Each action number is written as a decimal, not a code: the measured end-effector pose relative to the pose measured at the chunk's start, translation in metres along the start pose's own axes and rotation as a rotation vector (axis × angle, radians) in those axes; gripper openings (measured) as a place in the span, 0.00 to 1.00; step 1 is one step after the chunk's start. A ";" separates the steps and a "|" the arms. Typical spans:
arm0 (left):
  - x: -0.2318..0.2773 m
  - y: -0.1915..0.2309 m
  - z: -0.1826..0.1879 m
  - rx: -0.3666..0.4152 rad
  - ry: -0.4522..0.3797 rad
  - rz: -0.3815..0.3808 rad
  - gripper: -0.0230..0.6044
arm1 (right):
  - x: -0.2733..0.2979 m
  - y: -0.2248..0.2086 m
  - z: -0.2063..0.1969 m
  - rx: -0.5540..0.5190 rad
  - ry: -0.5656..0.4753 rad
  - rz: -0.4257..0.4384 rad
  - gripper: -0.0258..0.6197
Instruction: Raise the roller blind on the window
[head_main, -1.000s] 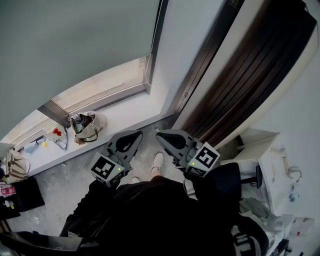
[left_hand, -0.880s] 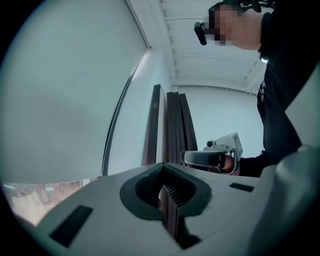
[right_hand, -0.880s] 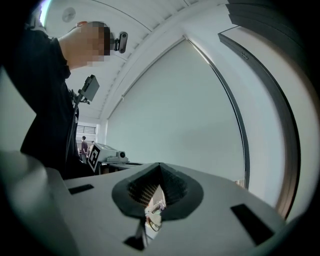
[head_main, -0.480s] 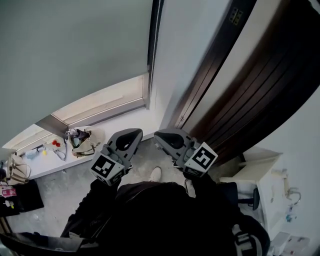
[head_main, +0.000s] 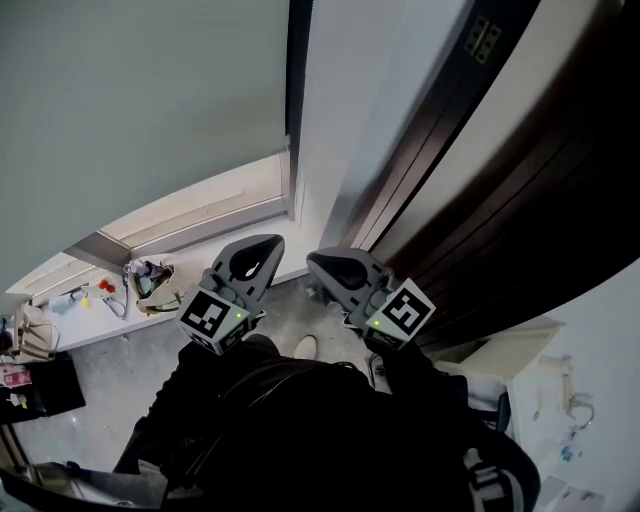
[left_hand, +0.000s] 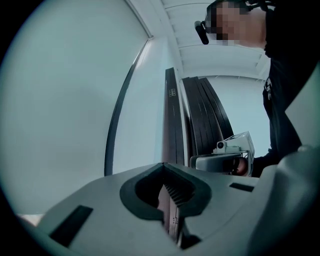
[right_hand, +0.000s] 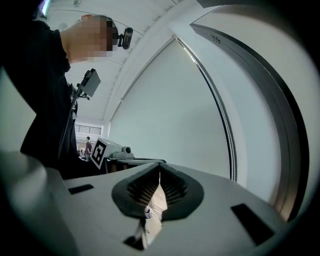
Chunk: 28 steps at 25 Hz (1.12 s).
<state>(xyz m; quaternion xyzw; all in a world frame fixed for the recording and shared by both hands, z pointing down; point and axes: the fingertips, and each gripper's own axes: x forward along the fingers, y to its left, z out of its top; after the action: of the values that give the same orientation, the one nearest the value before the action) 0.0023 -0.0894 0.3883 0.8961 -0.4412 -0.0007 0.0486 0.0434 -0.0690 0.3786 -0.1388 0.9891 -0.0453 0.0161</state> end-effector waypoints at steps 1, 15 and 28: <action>0.005 0.003 0.001 0.000 0.000 -0.004 0.05 | 0.001 -0.005 0.000 0.001 -0.004 -0.008 0.05; 0.084 0.118 0.024 0.023 -0.010 -0.082 0.09 | 0.058 -0.071 0.007 -0.018 -0.023 -0.137 0.05; 0.188 0.178 0.093 0.105 -0.080 -0.190 0.31 | 0.078 -0.106 0.008 -0.018 -0.018 -0.287 0.05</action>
<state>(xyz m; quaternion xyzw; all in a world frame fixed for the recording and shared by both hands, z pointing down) -0.0277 -0.3538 0.3187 0.9345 -0.3552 -0.0181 -0.0163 -0.0024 -0.1922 0.3793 -0.2792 0.9594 -0.0370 0.0170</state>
